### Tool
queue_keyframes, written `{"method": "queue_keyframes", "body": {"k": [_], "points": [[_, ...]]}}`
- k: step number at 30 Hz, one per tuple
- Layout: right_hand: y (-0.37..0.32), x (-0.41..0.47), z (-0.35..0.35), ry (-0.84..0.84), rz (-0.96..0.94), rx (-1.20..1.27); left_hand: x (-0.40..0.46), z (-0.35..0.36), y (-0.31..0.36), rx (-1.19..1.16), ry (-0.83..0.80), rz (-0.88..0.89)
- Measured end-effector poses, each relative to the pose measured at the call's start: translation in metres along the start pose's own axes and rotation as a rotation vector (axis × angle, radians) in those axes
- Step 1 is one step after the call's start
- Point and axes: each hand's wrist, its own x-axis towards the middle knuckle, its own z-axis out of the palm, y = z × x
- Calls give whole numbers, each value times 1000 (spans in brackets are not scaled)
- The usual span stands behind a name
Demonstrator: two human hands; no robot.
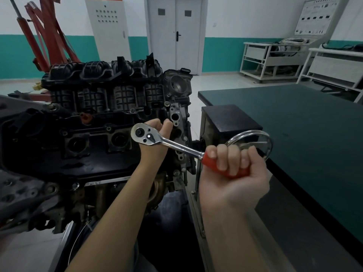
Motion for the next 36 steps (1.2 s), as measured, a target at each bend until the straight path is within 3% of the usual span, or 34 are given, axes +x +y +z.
{"method": "queue_keyframes", "body": {"k": [10,20,24,31,36], "points": [[-12,84,63,-116,276,-295,3,-4,-9,145,-73,1],[-1,1,-3,42,17,18,-2,-2,-1,35,-1,6],[-5,20,9,-45,46,-47,2,-2,-1,47,-31,-8],[-6,83,65,-152,280,-306,4,-6,-11,206,22,-66],[-6,48,37,-57,125,-150,2,-4,-10,89,-6,10]]}}
